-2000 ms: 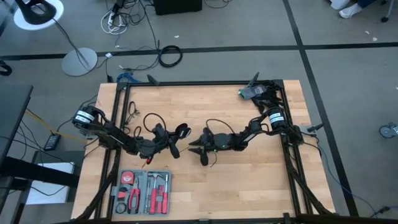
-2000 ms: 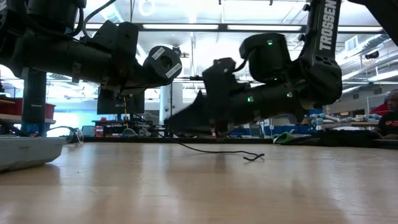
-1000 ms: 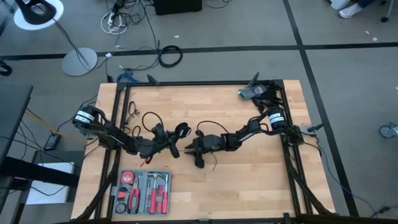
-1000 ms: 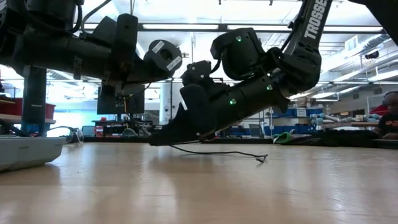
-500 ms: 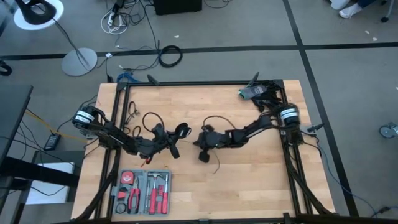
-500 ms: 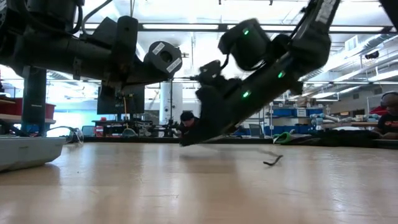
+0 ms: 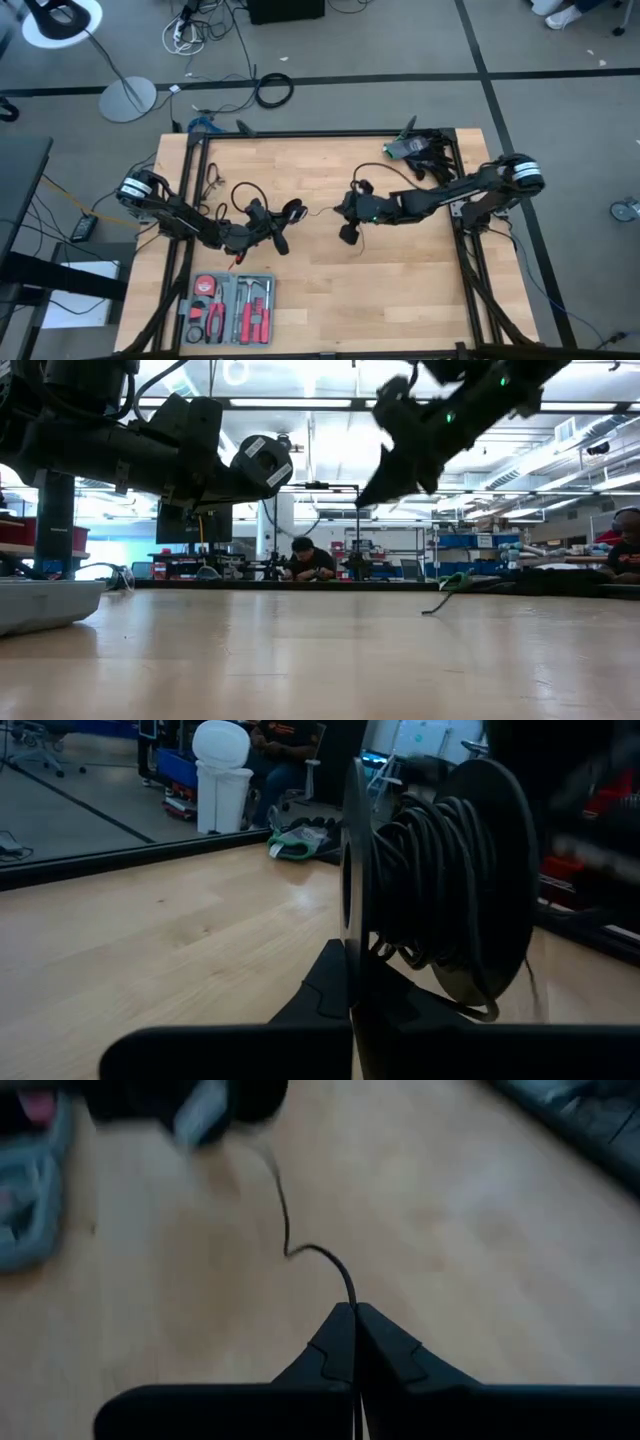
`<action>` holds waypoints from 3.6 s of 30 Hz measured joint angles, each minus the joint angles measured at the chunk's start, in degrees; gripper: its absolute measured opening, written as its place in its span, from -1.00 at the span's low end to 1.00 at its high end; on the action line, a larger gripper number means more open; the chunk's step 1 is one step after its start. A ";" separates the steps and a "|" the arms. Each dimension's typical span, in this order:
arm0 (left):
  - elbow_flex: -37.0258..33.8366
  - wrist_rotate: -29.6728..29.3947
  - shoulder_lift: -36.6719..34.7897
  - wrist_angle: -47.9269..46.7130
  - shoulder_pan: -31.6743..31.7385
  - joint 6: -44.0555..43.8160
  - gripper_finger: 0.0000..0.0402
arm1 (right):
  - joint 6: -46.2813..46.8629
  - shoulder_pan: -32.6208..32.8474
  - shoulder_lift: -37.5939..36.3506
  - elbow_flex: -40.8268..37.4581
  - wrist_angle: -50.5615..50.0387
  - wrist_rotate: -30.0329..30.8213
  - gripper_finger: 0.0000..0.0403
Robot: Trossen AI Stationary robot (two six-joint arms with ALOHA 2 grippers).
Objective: Coil cords
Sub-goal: Coil the black wire onto the spool
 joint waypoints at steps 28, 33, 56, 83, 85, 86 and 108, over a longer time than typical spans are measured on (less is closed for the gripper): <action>0.04 -0.61 0.00 0.01 -0.01 -0.77 -1.00 | -15.04 0.86 3.17 7.64 9.74 0.02 -1.00; 0.01 -0.75 0.00 0.05 0.01 -0.60 -1.00 | -8.49 1.24 3.06 7.56 -0.12 7.46 -0.99; 0.00 -0.38 0.00 0.05 0.00 -1.50 -1.00 | 20.36 -3.16 -8.80 -20.93 -2.16 16.46 -0.98; 0.00 0.23 0.00 0.05 0.01 -1.93 -1.00 | 6.59 -13.61 -29.29 -28.11 11.06 -2.12 -0.16; 0.00 0.23 0.00 0.06 0.01 -1.93 -1.00 | 1.92 -11.97 -26.05 -28.11 20.80 -4.72 -0.16; 0.00 0.23 0.00 0.14 -0.01 -1.93 -1.00 | -0.56 -10.99 -23.88 -28.09 25.63 -4.83 -0.17; 0.00 0.16 0.00 4.22 0.01 -1.55 -1.00 | -16.29 -6.91 26.08 0.39 43.50 -15.00 -0.31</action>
